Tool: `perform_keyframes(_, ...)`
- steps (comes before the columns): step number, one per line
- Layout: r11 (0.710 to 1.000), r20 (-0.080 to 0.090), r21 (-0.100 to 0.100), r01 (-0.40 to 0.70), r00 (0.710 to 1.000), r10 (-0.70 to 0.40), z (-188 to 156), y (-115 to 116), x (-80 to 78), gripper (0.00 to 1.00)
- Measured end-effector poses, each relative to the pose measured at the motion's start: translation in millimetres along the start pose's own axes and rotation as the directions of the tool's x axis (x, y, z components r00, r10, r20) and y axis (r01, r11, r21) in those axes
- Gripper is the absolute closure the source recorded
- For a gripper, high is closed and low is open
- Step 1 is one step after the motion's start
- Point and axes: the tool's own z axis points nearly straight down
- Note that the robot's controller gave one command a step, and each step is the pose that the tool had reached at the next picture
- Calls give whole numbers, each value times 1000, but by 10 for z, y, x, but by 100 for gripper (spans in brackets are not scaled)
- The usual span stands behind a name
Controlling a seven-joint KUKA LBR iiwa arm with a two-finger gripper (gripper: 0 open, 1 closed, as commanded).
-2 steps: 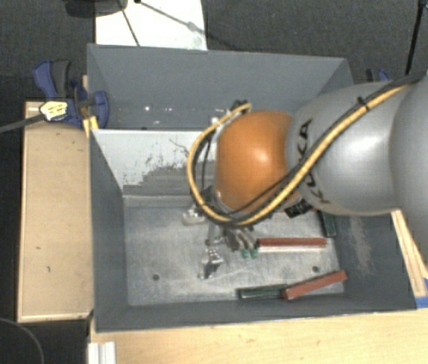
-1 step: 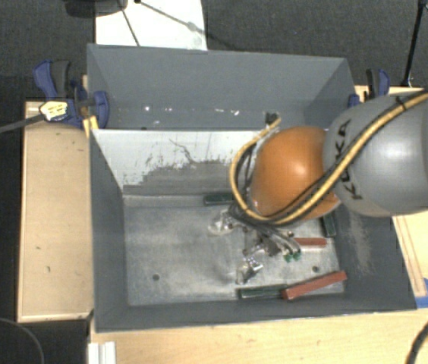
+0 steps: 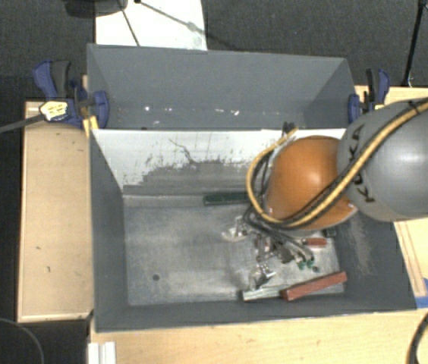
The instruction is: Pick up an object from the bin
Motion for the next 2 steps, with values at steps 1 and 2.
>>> perform_keyframes(1,997,8,-1,79,997,-79,-74,68,98,0)
perform_keyframes(2,988,2,-2,153,988,-153,23,89,210,0)
